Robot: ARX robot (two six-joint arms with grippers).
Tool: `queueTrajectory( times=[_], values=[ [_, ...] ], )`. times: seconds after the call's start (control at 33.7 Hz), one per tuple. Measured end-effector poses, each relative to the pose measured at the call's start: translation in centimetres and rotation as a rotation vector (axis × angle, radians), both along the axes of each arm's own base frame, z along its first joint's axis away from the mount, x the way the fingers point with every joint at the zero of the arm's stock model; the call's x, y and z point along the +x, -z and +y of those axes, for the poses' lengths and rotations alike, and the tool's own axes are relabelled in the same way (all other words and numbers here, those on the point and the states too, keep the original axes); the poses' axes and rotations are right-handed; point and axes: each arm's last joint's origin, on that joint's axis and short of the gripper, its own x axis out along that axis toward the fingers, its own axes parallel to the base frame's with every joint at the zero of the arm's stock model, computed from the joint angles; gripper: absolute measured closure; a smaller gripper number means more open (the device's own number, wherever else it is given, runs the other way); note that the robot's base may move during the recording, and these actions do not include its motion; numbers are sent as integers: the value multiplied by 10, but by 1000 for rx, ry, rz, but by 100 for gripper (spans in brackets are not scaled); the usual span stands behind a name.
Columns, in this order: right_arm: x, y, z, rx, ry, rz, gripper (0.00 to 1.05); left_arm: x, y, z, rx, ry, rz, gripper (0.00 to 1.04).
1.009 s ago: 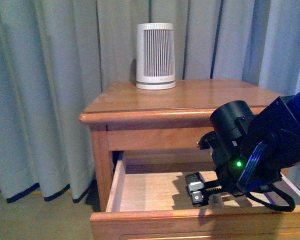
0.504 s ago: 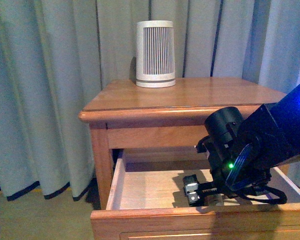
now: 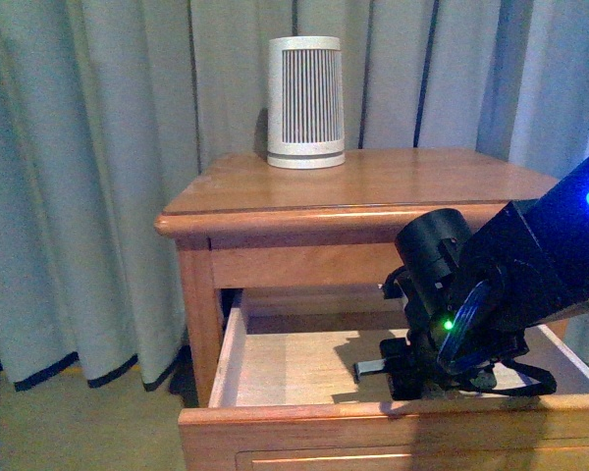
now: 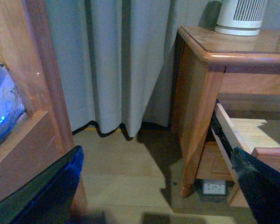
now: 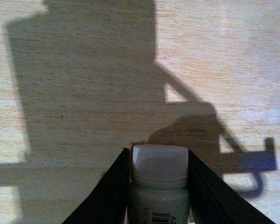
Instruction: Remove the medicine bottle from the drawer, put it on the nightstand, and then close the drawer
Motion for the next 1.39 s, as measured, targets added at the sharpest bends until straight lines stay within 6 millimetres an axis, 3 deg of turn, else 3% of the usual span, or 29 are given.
queueTrajectory(
  times=[0.21,0.39,0.74,0.86,0.95,1.1,1.25,1.39],
  values=[
    [-10,-12,-1,-20,15,-34,75,0,0,0,0,0,0,7],
    [-23,-40,3,4,-4,-93,75,0,0,0,0,0,0,7],
    [-96,-133,22,202,-83,-168,75,0,0,0,0,0,0,7],
    [-105,-186,10,241,-88,-278,75,0,0,0,0,0,0,7],
    [-96,-229,-3,240,-74,-389,75,0,0,0,0,0,0,7],
    [-57,-270,-31,168,11,-510,75,0,0,0,0,0,0,7],
    [0,-268,-52,78,96,-482,75,0,0,0,0,0,0,7],
    [33,-249,-61,36,142,-440,75,0,0,0,0,0,0,7]
  ],
)
